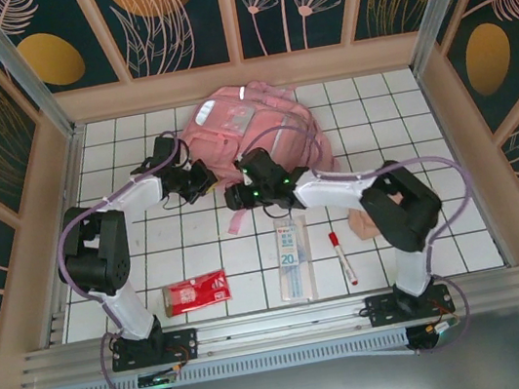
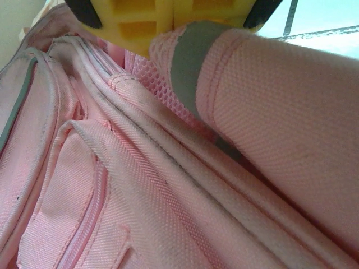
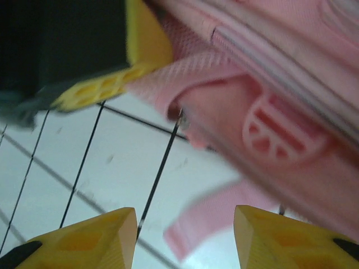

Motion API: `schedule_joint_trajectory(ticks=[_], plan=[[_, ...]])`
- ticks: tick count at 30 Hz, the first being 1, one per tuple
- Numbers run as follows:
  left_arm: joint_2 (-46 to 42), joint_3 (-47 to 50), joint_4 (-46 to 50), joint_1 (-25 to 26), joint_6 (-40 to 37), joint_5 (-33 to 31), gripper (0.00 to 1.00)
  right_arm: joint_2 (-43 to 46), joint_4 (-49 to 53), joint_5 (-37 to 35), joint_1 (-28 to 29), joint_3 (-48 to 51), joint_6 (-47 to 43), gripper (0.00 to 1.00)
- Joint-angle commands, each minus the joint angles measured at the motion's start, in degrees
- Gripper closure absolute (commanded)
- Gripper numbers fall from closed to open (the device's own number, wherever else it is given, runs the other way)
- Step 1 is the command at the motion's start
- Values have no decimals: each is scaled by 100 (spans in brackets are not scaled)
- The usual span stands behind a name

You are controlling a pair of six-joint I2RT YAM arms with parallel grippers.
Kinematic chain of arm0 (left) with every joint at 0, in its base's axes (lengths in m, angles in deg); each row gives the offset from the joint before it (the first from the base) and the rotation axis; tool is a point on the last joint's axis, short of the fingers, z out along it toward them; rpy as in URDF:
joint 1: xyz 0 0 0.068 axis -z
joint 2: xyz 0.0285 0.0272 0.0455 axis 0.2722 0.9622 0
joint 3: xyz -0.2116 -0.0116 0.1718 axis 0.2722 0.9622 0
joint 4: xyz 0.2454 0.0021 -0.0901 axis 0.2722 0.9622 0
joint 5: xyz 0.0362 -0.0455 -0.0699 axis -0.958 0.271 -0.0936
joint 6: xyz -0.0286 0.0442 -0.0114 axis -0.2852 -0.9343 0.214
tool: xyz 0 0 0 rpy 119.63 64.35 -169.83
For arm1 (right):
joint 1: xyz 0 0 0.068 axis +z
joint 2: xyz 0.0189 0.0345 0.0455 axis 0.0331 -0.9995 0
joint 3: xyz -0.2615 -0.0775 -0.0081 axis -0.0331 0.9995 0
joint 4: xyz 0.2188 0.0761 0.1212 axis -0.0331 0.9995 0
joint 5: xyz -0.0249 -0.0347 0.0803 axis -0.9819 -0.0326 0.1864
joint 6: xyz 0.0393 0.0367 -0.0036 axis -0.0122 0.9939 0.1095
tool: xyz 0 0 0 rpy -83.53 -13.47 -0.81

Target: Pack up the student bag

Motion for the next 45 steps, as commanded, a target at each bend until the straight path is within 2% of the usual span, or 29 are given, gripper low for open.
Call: schedule_joint_trajectory(ticks=[1,5,8,11,15,19,23,25,26,27,31,33,41,45], plan=[[-225,-16,3,47,205,509,100,-427,-258,-651,68,-463,328,51],[-224,54,-178,47,345,703,100,-833,-123,-1710,315,-797,362,51],[-255,124,-269,45,440,713,100,-1063,131,-1907,370,-1125,633,51],[-306,178,-348,45,490,761,100,-1236,489,-2437,506,-1462,956,54],[-346,196,-402,50,524,795,100,-1413,751,-3120,591,-1624,1419,63],[-364,221,-446,47,543,793,100,-1518,871,-3492,570,-1623,1682,78],[-326,248,-465,49,504,791,100,-1425,888,-3440,527,-1567,1700,88],[-288,235,-449,49,446,737,100,-1297,824,-3207,500,-1494,1483,98],[-268,214,-434,43,420,692,100,-1230,765,-3028,484,-1428,1336,100],[-228,176,-392,40,380,639,100,-1141,718,-2776,460,-1358,1179,100],[-79,34,-310,39,317,635,100,-701,183,-1032,315,-825,208,100],[-61,-10,-277,40,298,563,100,-447,31,-658,264,-496,-44,100],[-9,-173,-175,34,255,386,100,10,173,-414,77,46,-435,100],[-43,-174,-127,-10,110,-43,100,190,761,-1065,27,144,-37,100]])
